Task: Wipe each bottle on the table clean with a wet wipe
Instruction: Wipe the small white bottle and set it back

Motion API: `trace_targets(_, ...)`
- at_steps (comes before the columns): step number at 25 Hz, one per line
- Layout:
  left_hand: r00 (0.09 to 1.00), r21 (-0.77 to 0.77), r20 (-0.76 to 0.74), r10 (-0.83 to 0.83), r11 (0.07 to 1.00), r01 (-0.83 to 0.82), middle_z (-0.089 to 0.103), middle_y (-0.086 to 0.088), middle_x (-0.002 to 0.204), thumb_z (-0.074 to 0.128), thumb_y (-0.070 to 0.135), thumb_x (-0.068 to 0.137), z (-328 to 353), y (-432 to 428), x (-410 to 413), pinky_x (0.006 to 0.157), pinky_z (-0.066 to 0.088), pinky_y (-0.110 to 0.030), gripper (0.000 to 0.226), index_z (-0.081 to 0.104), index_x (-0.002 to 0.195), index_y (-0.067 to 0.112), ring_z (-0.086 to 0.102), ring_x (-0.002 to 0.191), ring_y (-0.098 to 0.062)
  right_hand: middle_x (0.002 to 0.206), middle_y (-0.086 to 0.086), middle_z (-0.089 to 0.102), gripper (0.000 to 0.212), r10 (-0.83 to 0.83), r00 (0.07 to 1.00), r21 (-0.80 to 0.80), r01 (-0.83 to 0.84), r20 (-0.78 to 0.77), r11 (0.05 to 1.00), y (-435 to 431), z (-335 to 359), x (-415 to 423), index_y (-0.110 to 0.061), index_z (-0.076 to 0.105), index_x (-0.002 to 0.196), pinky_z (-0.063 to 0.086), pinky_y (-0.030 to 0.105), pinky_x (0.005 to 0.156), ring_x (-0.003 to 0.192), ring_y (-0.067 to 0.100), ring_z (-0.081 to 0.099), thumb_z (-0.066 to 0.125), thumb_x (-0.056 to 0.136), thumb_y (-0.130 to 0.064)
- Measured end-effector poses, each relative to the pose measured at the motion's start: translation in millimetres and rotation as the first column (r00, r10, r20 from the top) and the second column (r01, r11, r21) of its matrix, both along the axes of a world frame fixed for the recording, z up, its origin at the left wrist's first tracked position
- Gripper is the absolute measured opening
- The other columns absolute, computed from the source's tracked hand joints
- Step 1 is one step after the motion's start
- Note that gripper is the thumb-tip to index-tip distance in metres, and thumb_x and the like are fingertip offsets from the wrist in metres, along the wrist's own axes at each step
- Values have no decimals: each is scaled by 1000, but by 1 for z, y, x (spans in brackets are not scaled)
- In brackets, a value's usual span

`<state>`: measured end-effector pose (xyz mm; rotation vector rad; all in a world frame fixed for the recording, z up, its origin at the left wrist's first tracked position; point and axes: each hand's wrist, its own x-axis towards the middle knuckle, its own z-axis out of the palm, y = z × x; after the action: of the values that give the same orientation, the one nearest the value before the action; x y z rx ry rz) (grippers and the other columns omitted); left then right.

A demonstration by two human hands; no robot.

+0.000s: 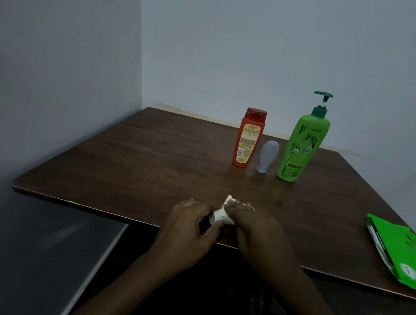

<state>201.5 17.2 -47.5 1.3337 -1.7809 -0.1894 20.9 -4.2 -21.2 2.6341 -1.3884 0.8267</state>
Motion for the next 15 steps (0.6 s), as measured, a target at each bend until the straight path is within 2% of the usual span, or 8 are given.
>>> trace_targets(2,1000,21,-13,20,1000,-20,64,15,88,65,45,89,0,2,-1,77,53,-27,22,74,101,28,60,83,-1,132,-2,65,40,12,1000,92,-12,-9,996,-10,10,3,-21,64,129,43,33,109,121,15,61,51,92,-12)
trace_targets(5,998,21,-57,25,999,-24,59,17,98,73,39,88,-1,6,-1,72,46,-11,29,73,117,34,60,89,3,139,1,58,47,3,999,107,2,-48,994,-5,5,3,-17,60,134,38,35,114,129,19,55,50,89,-8)
trace_targets(7,999,12,-45,9,1000,-8,61,15,96,74,37,89,-1,6,0,68,43,-10,27,75,115,31,60,83,3,131,4,65,51,-37,997,-46,34,-69,998,9,-9,-7,-14,66,126,43,35,106,121,18,62,54,78,-7)
trace_targets(10,998,15,-64,7,1000,-6,64,12,99,75,38,89,0,5,1,67,44,-10,29,76,116,30,61,80,3,128,7,67,49,-57,987,-161,33,-147,986,21,-23,-19,-11,69,122,43,36,101,116,17,65,44,80,-16)
trace_targets(13,997,14,-70,-17,1000,18,63,15,100,76,36,88,0,4,2,70,43,-8,29,76,116,30,61,85,6,129,9,66,50,-89,986,-187,62,-141,980,18,-22,-12,-9,68,123,42,36,102,118,20,64,41,82,-19)
trace_targets(15,998,2,-60,-22,1000,22,61,17,97,78,32,87,2,3,3,71,44,-8,22,77,109,29,61,85,6,132,7,64,51,-69,995,-125,59,-77,990,13,-16,0,-9,65,126,40,35,106,121,18,61,40,84,-22)
